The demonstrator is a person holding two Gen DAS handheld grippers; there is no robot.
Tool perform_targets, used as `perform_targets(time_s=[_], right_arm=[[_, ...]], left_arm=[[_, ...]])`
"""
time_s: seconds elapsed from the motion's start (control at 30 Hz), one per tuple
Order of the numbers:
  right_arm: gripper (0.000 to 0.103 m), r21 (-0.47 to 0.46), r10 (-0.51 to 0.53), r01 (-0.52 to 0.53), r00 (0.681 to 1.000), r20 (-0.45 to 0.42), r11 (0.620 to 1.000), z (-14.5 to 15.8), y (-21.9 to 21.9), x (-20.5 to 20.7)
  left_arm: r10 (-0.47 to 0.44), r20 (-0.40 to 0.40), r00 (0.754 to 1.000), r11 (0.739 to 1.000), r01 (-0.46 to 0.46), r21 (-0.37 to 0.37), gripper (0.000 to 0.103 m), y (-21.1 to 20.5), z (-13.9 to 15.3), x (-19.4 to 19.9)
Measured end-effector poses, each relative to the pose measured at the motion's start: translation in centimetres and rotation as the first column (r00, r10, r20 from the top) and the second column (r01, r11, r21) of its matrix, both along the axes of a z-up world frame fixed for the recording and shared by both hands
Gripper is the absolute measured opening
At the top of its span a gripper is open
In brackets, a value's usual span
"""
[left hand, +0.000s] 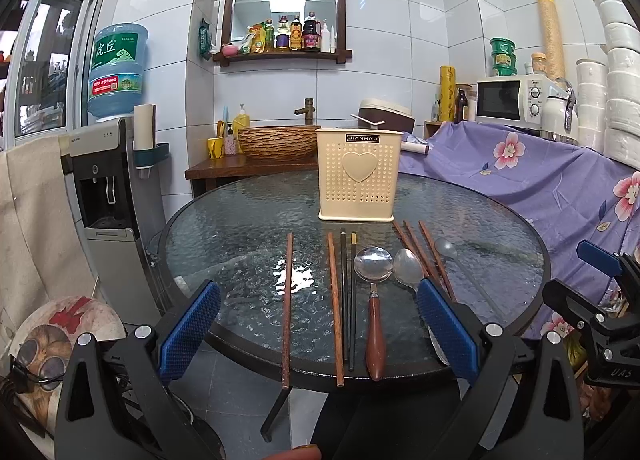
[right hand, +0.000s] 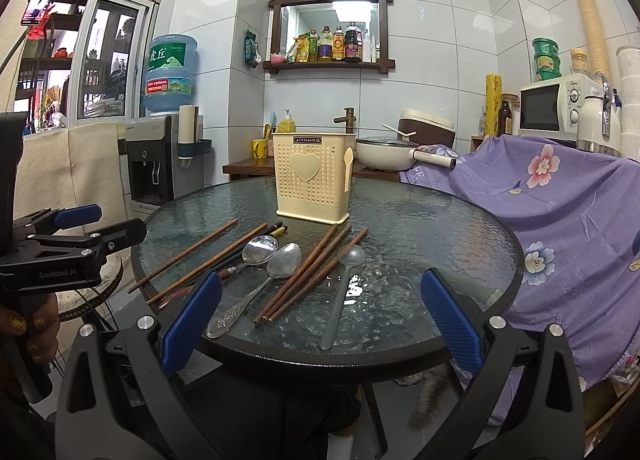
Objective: Organize utensils
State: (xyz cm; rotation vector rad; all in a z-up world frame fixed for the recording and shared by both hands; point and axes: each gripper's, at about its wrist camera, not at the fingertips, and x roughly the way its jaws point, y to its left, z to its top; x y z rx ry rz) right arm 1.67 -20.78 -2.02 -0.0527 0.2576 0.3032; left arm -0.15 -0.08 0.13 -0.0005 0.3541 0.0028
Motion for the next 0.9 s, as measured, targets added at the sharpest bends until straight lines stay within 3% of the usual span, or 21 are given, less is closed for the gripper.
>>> perform_targets(time_s=[0.9], right_arm=[[0.098, 0.003, 0.004, -0.004, 1.000, -0.003, 1.000, 0.27, -0.12, -0.07]], left_arm=[[-0.003, -0.002, 1.000, 1.000, 0.003, -0.001, 0.097, -0.33, 0.13, 0.10]])
